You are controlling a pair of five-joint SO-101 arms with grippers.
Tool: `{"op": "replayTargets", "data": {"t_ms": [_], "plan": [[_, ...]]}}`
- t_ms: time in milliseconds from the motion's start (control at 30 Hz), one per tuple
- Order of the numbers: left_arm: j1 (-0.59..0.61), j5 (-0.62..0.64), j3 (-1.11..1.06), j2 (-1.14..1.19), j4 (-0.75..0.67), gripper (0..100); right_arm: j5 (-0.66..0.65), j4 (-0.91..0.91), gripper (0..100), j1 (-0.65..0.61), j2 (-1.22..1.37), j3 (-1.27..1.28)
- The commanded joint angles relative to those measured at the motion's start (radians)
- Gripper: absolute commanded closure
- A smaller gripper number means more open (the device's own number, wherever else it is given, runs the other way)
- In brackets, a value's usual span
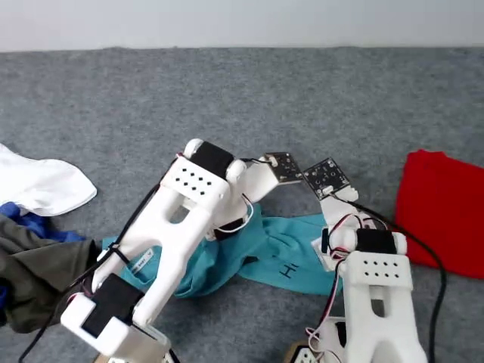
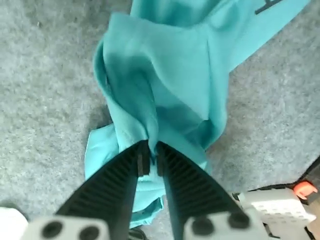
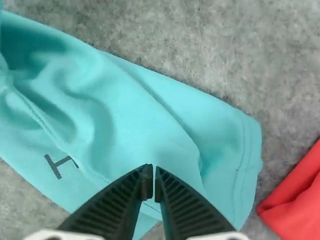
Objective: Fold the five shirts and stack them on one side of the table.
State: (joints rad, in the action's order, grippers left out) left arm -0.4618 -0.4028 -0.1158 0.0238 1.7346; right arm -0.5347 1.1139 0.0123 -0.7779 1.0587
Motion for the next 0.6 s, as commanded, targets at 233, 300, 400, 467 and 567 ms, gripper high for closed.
{"op": "replayTargets", "data": {"t_ms": [233, 300, 400, 467, 567], "plan": [[0.034, 0.0, 0.008, -0.087, 0.0, 99, 0.023, 0.163, 98.5, -0.013, -0.001, -0.235], [0.034, 0.0, -0.019, -0.087, -0.017, 99, 0.02, 0.176, 98.5, -0.013, 0.001, -0.278], [0.035, 0.0, -0.033, -0.087, -0.018, 99, 0.018, 0.17, 98.5, -0.012, 0.013, -0.272], [0.04, 0.0, -0.033, -0.089, -0.018, 99, 0.017, 0.125, 98.5, -0.012, 0.027, -0.229], [0.04, 0.0, -0.033, -0.089, -0.017, 99, 0.017, 0.028, 98.5, -0.008, 0.065, -0.157]]}}
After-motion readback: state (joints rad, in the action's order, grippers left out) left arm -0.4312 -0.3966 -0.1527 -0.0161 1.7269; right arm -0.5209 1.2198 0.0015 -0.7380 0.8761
